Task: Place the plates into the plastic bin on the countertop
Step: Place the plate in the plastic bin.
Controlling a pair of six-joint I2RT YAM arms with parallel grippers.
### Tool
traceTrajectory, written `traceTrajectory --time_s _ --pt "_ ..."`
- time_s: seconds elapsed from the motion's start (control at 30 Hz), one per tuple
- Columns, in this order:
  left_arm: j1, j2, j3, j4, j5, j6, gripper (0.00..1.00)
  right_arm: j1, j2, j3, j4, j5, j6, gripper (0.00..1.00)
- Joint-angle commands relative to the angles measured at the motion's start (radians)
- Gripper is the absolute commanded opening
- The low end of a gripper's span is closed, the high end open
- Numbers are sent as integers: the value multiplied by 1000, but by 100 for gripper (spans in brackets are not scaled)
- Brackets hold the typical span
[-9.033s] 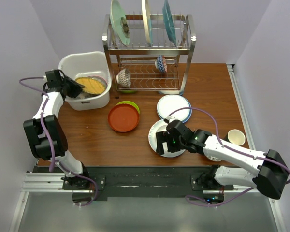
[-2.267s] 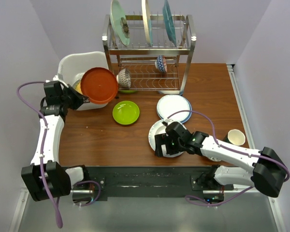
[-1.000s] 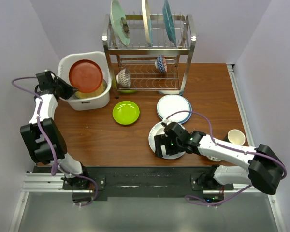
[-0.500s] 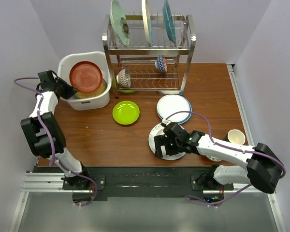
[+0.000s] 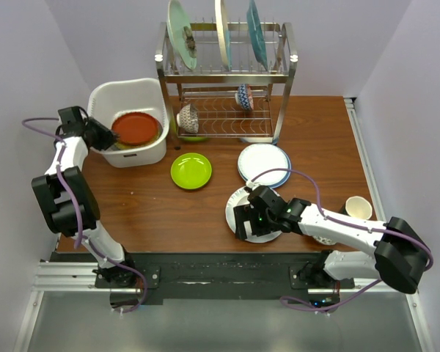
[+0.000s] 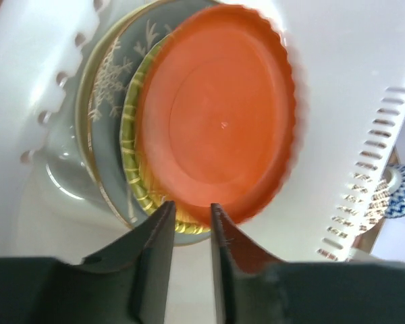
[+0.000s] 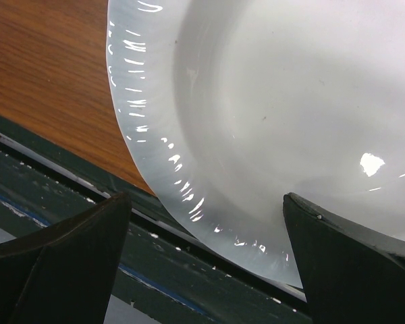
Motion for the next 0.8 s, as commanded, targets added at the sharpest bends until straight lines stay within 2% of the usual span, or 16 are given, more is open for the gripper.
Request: traceTrajectory --time_s 0.0,0.07,0.1,0.2,0.3,0.37,0.53,0.77 --pt "11 17 69 16 24 4 39 2 -10 9 -4 -2 -4 99" --pt "11 22 80 13 29 7 45 2 -14 9 -6 -1 -4 99" --pt "11 19 84 7 29 10 53 0 -13 9 -7 1 -4 99" --pt "11 -1 92 -2 23 20 65 0 -16 9 -9 -1 -4 99" --pt "10 -45 86 1 27 37 73 0 -16 12 -9 -4 -1 99" --pt "8 -77 69 12 39 48 75 2 -17 12 -7 -5 -2 99" --pt "1 -237 0 87 84 66 87 0 -17 20 -10 -8 -2 99" --pt "-35 -449 -150 93 124 92 90 0 -45 23 -24 -4 -2 99"
